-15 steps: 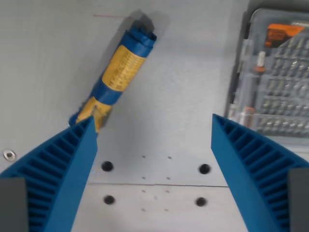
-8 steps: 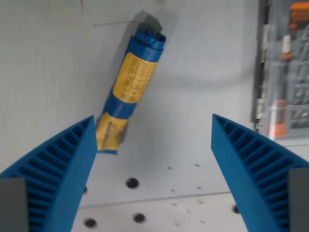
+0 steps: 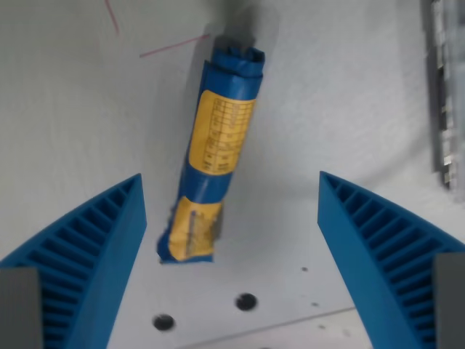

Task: Move above the blue bag

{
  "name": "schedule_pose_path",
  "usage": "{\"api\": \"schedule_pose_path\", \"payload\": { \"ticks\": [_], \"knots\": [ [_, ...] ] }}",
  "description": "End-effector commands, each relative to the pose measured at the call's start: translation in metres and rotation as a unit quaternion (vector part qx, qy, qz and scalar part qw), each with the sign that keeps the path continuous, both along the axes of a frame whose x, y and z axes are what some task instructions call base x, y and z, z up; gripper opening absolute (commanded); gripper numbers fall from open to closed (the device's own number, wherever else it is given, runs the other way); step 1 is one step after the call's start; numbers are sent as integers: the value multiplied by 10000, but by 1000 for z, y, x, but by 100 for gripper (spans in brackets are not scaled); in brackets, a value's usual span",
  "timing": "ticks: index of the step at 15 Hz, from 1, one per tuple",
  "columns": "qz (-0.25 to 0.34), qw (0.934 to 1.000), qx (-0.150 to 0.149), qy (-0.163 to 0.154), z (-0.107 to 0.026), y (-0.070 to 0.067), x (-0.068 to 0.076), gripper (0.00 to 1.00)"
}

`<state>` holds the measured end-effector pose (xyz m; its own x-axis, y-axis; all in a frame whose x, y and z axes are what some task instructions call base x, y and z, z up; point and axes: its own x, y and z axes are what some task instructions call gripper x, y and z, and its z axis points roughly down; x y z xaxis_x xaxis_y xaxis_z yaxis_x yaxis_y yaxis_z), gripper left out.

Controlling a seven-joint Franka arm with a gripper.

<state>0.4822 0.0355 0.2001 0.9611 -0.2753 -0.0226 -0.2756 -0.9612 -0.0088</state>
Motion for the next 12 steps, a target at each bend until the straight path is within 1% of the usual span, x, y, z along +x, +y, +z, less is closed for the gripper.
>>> {"api": "schedule_pose_path", "payload": {
  "ticks": [1,7,12],
  "knots": [
    [-1177,9920,-13,-448,-11,7,-6,100],
    [-1298,9904,-4,-479,-31,14,-10,100],
    [-1243,9912,-8,-462,-40,17,-13,100]
  ]
}}
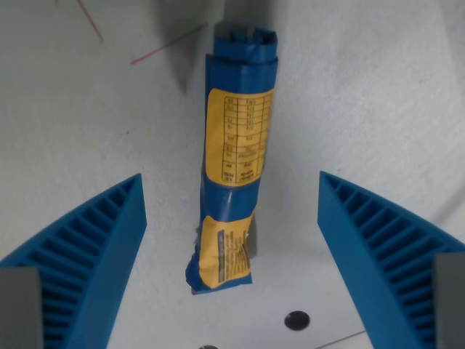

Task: Move above the blue bag

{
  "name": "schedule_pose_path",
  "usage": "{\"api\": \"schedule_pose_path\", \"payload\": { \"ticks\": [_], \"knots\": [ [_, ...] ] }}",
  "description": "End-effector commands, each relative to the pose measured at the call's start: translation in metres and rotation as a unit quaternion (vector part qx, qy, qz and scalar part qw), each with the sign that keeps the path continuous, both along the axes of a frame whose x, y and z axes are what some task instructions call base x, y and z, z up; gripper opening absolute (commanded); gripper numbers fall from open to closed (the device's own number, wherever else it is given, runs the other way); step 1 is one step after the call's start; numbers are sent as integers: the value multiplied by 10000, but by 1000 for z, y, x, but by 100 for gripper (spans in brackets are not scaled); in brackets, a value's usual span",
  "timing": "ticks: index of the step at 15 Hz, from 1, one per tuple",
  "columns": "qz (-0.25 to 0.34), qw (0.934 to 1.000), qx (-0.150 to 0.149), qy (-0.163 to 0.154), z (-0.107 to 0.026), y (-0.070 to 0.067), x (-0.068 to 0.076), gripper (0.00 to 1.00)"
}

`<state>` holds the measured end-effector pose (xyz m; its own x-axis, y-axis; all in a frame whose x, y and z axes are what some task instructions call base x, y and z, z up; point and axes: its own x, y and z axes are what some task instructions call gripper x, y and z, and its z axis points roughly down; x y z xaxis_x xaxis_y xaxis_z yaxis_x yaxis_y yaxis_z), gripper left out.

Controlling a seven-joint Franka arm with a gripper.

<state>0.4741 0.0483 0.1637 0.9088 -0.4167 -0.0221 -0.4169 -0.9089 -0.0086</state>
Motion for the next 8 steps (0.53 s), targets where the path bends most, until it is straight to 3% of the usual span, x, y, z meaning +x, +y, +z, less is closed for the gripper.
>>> {"api": "schedule_pose_path", "payload": {
  "ticks": [1,8],
  "knots": [
    [-465,9979,-41,-449,-5,4,-6,100],
    [-309,9984,-47,-479,-8,5,-8,100]
  ]
}}
